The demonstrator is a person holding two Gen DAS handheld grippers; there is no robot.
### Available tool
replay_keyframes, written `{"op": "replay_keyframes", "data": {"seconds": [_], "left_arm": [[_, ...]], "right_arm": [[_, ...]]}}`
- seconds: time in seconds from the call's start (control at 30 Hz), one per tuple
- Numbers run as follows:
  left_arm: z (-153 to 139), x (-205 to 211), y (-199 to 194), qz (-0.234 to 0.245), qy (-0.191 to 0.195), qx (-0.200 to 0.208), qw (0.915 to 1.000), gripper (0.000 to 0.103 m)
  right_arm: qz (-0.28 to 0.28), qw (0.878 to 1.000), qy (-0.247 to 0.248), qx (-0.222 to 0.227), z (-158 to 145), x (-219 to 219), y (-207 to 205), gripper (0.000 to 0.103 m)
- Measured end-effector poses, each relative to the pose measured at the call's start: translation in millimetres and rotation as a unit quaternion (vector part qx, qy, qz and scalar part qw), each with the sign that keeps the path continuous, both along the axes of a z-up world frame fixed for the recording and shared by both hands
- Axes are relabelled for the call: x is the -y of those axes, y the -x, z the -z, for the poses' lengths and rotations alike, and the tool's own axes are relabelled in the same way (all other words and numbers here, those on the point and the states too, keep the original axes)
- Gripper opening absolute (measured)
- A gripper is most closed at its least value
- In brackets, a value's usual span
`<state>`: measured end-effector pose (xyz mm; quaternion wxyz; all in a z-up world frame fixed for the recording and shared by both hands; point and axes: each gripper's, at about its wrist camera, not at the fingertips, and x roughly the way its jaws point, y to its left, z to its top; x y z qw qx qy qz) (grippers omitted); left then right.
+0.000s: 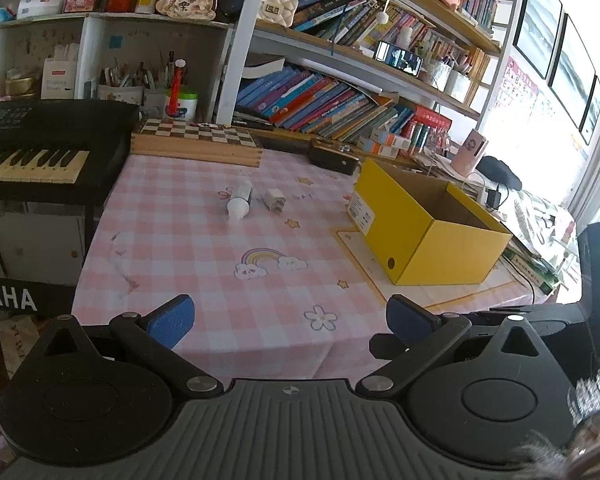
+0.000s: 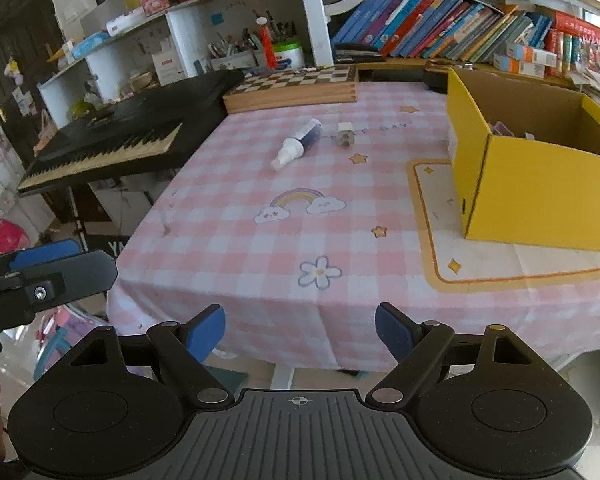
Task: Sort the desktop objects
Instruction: 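Grasp the white cream tube with the left gripper while the right grasps the white plug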
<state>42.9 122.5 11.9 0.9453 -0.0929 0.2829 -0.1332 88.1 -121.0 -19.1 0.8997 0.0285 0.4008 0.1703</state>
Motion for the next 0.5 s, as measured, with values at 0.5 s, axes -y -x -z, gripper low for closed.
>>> {"op": "replay_keyframes", "data": {"seconds": [0.5], "left_arm": [[9,-3,-65,-0.037,0.01,-0.028,0.9989,0.101]], "right_arm": [[0.014,0.999,-0.039,-0.014,4,2,-85,0.085]]}}
